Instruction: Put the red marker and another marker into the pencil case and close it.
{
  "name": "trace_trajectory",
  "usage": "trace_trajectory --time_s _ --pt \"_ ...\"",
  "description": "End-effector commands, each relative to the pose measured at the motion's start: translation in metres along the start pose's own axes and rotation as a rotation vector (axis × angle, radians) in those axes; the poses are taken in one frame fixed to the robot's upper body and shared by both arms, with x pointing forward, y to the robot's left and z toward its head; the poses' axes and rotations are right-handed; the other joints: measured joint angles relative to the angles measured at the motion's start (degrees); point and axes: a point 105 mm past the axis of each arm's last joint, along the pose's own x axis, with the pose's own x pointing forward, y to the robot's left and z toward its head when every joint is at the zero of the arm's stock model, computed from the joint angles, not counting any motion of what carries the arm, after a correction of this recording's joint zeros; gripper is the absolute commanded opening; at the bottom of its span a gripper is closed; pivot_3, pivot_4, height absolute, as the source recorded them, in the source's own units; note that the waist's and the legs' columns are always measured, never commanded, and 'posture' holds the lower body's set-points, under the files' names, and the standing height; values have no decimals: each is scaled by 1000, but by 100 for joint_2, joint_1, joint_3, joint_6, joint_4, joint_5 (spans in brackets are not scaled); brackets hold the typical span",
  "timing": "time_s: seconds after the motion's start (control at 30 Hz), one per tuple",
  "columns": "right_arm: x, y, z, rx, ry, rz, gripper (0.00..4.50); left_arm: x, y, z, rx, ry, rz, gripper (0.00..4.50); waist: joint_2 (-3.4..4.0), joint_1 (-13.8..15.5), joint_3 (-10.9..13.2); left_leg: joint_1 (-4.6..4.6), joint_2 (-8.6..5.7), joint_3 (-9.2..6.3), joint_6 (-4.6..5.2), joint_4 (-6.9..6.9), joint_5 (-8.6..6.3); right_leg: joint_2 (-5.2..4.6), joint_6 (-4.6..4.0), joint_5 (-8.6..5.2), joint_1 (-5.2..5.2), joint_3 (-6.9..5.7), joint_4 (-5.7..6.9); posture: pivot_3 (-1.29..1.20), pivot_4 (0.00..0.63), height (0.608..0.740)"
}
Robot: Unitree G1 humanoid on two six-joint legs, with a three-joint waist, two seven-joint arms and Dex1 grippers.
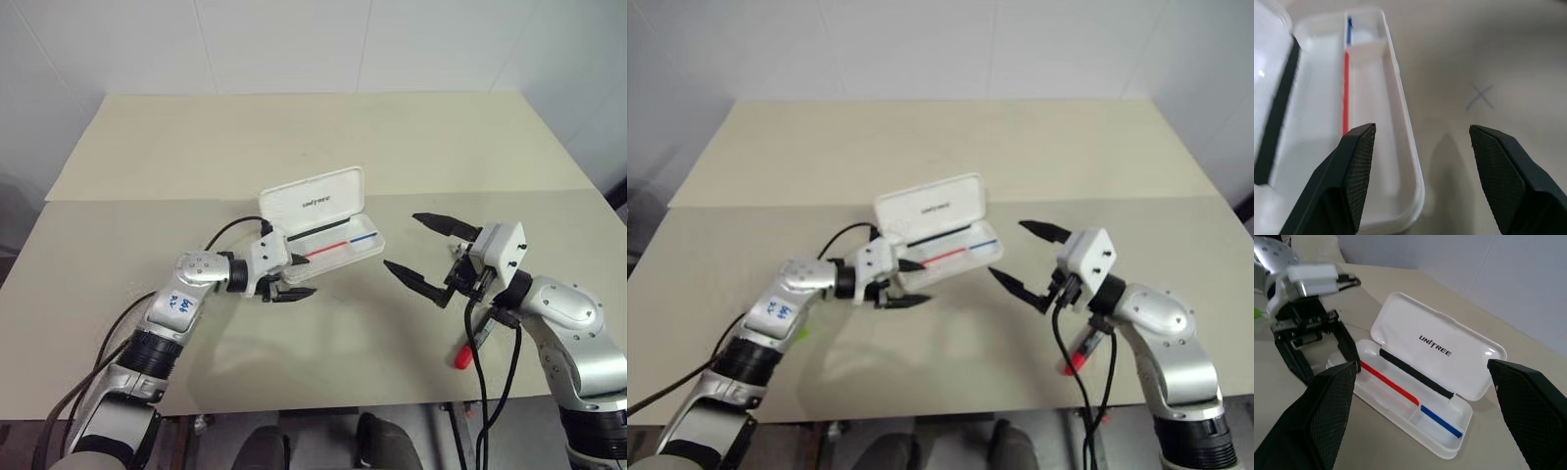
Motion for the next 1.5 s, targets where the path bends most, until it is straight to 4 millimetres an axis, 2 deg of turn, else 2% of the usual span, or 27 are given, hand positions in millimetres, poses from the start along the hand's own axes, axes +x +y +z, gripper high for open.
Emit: trace_trajectory --time_s 0.03,0.13,0.23,0.4,0.5,0.57,0.8,1.03,1.2,1.5 --pt "-1 -2 14 -29 -46 -20 4500 3 0 3 12 29 -37 3231 -1 7 -1 0 0 0 0 1 0 0 0 0 0 0 0 0 150 740" --pt "0 -3 15 -36 -55 -26 4500 3 1 0 -10 83 -66 3231 -1 9 -1 -1 0 0 0 5 0 0 0 0 0 1 3 0 150 740" --pt "3 -7 19 -53 -72 -32 4500 3 13 -5 2 172 -50 2656 -2 2 -1 0 0 2 0 7 0 0 0 0 0 2 7 0 150 740" --pt "7 -11 24 -78 -93 -35 4500 5 21 -5 42 228 -53 933 -6 -7 -4 2 0 5 1 10 0 0 -2 1 0 3 10 0 150 740" --pt "8 -13 26 -89 -98 -36 4500 7 21 -3 53 228 -65 77 -10 27 -6 1 2 3 1 16 0 0 -2 1 1 0 15 0 150 740" --pt "8 -15 27 -94 -100 -36 4500 9 18 -2 61 227 -80 33 -13 25 -8 -2 1 2 1 31 0 0 -3 2 3 1 19 0 150 740" --pt "8 -18 26 -104 -92 -32 4500 17 3 20 106 123 -152 33 -16 27 -10 -7 2 2 4 49 -1 -1 -6 9 5 3 20 0 150 740" --pt "5 -15 24 -92 -72 -7 4500 16 -22 35 148 84 -226 33 -16 11 -9 -14 2 3 19 49 -11 -1 -6 9 0 0 18 0 150 740" --pt "3 -15 24 -88 -62 4 4500 11 -36 31 127 118 -238 33 -14 -7 -8 -13 3 7 20 48 -11 -1 -6 9 -2 1 14 0 150 740" --pt "2 -12 24 -75 -59 12 4500 8 -41 16 104 188 -195 33 -13 -3 -8 -12 5 9 20 65 -11 0 -9 11 1 5 20 0 150 740"
